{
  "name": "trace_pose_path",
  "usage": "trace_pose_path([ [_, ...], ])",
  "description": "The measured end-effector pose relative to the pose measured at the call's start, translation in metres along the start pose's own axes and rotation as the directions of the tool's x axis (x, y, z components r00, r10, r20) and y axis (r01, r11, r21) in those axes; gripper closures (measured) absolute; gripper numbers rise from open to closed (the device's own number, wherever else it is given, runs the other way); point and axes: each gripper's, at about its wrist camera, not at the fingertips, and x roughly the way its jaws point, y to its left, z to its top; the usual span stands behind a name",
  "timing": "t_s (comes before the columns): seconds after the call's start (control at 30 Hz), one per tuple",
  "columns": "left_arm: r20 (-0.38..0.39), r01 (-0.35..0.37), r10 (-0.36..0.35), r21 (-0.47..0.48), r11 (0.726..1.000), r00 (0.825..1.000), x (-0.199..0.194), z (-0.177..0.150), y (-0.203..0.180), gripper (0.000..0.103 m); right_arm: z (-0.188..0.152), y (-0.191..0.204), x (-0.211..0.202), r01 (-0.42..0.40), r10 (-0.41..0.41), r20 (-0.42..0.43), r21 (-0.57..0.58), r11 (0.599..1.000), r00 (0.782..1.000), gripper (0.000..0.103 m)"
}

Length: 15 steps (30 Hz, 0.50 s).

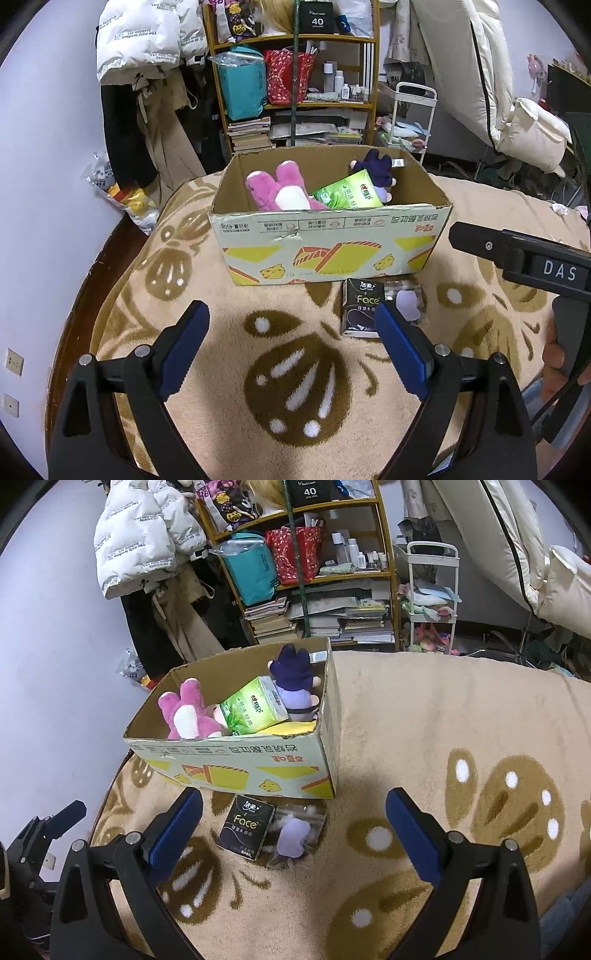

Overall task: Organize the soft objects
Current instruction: 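Withdraw both grippers from the box toward the remaining packs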

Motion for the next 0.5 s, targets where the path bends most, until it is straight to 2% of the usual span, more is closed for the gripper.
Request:
trace_pose_path([
  [0.5,-0.029,-0.004,0.005,0.02,1.0,1.0,0.02,-0.004,-0.007,0.013,0.0,-0.002,0.019,0.006,-0.006,-0.057,0.011,1.0,0.998,0.0],
])
